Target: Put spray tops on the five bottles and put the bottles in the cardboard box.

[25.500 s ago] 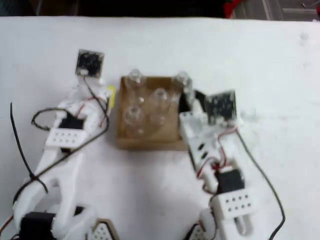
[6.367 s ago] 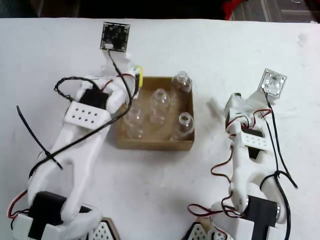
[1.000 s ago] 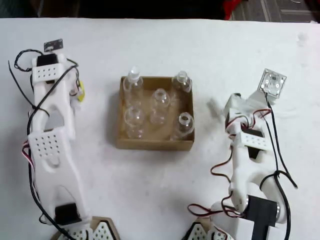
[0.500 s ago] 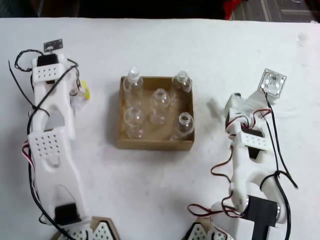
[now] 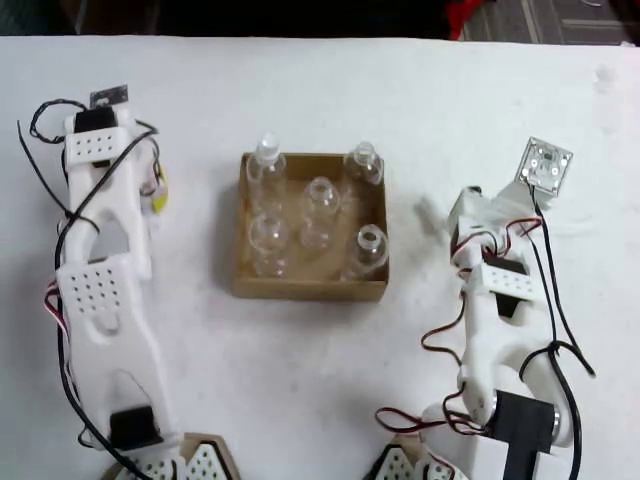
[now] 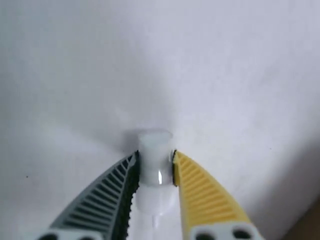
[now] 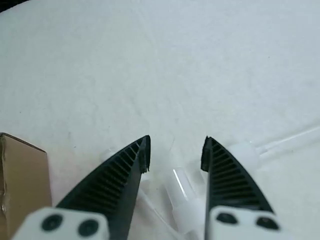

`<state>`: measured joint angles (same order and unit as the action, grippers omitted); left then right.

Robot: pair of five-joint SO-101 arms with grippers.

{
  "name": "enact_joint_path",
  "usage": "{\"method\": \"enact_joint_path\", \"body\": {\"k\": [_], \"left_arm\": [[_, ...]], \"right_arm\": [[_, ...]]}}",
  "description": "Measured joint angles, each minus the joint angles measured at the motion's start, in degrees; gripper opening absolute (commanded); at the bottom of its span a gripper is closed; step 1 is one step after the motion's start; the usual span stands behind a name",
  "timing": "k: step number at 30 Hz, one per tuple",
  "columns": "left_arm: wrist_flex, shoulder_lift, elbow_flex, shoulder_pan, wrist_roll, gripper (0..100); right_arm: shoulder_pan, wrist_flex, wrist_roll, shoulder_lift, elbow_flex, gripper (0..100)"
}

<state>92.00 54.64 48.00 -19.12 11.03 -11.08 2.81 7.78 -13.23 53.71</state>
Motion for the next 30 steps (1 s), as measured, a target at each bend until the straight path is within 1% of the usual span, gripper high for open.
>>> {"method": "enact_joint_path", "body": {"k": [5,8,10,22,27,30], "left_arm": [[3.9,0.0,0.0,0.0,0.0,9],[7.1,0.0,0.0,0.0,0.0,6],[8.5,0.0,0.0,0.0,0.0,2],[8.8,0.0,0.0,0.0,0.2,2],[8.8,-0.2,3.1,0.0,7.5,2],[9.5,-3.8,4.6,0.0,8.7,2]], "right_arm": [[0.0,0.0,0.0,0.0,0.0,14.9],[0.0,0.0,0.0,0.0,0.0,14.9],[0.0,0.0,0.0,0.0,0.0,14.9],[0.0,0.0,0.0,0.0,0.0,14.9],[0.0,0.0,0.0,0.0,0.0,14.9],[0.0,0.0,0.0,0.0,0.0,14.9]]}}
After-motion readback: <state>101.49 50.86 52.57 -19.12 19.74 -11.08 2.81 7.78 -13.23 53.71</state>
